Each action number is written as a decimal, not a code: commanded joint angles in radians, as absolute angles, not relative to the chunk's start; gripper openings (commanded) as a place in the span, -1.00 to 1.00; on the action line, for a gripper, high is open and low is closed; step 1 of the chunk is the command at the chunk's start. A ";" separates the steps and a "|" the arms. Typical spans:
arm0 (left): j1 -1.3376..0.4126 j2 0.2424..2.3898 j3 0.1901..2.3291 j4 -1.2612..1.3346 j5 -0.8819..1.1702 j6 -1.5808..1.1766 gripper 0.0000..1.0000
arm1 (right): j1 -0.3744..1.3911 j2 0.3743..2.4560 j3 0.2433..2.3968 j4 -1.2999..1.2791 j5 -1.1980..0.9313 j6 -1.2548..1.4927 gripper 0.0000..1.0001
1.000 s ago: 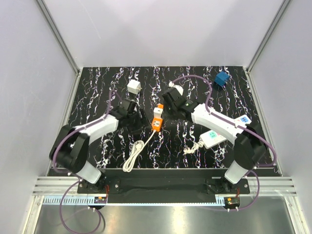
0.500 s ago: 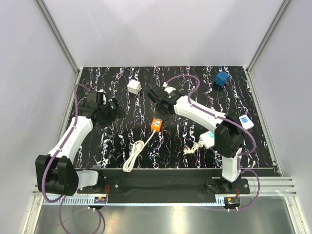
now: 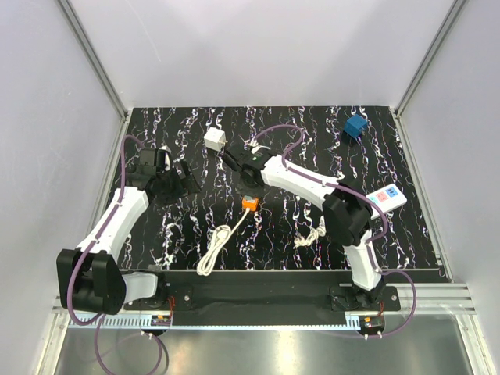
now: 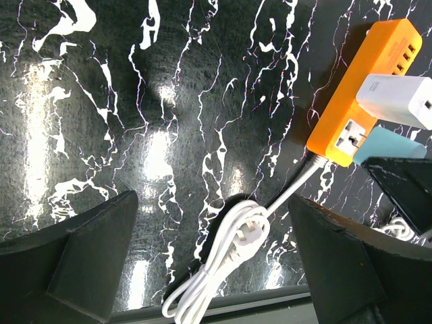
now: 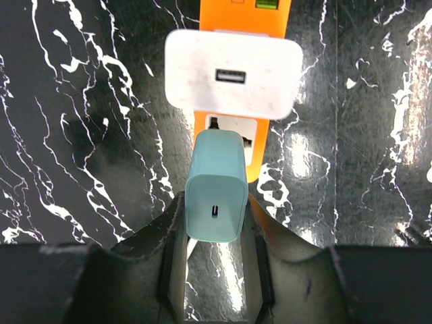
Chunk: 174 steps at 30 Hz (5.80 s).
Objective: Insert the plug
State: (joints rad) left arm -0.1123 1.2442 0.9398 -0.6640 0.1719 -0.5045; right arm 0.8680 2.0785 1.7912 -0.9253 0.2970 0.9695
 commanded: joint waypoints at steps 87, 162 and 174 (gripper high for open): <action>-0.078 1.157 0.933 -0.669 0.114 -0.492 0.98 | 0.836 2.373 1.954 -1.057 0.121 0.864 -1.00; -0.077 1.058 0.900 -0.614 0.072 -0.457 0.98 | 0.577 2.554 2.493 -0.844 0.043 0.339 -1.00; -0.147 1.077 0.955 -0.607 0.183 -0.368 0.98 | 0.578 2.262 2.452 -0.879 0.142 0.360 -0.18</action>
